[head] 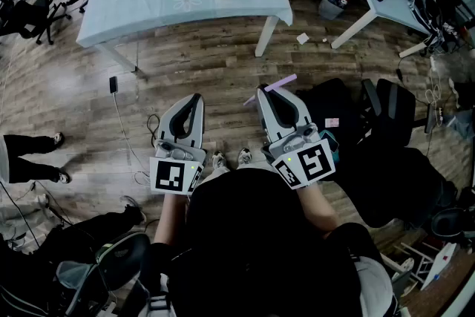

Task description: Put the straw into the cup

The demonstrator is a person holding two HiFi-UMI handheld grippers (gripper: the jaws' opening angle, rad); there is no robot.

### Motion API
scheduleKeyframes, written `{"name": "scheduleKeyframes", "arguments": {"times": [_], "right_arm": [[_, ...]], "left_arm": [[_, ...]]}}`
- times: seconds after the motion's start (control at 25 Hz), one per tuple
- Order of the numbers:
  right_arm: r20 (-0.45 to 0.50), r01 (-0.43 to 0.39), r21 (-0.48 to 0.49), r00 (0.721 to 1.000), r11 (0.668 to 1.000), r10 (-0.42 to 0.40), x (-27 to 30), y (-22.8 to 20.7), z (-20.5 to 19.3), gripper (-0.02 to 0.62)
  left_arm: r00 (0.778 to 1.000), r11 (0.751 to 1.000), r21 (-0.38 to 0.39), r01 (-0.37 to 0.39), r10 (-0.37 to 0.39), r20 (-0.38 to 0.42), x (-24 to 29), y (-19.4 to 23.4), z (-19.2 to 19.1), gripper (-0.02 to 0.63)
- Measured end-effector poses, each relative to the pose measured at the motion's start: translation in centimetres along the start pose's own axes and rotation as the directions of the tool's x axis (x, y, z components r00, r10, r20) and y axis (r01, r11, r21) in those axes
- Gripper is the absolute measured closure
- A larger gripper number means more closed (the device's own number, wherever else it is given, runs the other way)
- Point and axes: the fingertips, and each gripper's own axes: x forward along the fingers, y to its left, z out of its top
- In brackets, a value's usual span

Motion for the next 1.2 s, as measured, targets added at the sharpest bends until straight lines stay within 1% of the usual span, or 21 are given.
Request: {"name": "scheduleKeyframes", "arguments": {"times": [0.12, 0.28, 0.56, 0.76, 0.92, 1.2], "right_arm": [[-0.002, 0.006, 0.000, 1.000, 1.000, -0.006, 0.0, -0.2, 0.1, 0.566], [-0.007, 0.011, -0.004, 1.000, 1.000, -0.011, -0.2, -0.5, -0.1, 0.568], [-0.002, 0.016, 0.009, 1.000, 1.000, -0.016, -0.7, -1.9, 0.2, 0.568], [0.009, 0.009, 0.005, 1.000, 1.000, -0.009, -1.2, -3.2, 0.2, 0.566], [0.027, -0.018, 0.013, 0.999, 1.000, 0.018, -1.7, -3.9, 0.5, 0.566], [0.028, -0.038, 0.025, 0.999, 0.999, 0.037, -1.7, -5.4, 0.5, 0.566]], "left_arm": [[1.000, 1.000, -0.028, -0.010, 0.011, 0.010, 0.1, 0.0, 0.1, 0.594], [1.000, 0.999, -0.041, -0.005, 0.005, 0.007, 0.2, -0.4, -0.1, 0.594], [1.000, 1.000, -0.002, -0.012, 0.012, -0.015, 1.5, -1.6, -0.4, 0.594], [1.000, 1.000, -0.010, -0.015, 0.015, -0.020, 2.7, -2.4, -0.8, 0.594], [1.000, 1.000, -0.007, -0.019, 0.019, -0.016, 3.3, -3.3, -0.8, 0.594], [0.999, 0.999, -0.021, -0.043, 0.043, -0.014, 4.5, -4.3, -1.4, 0.594]]}}
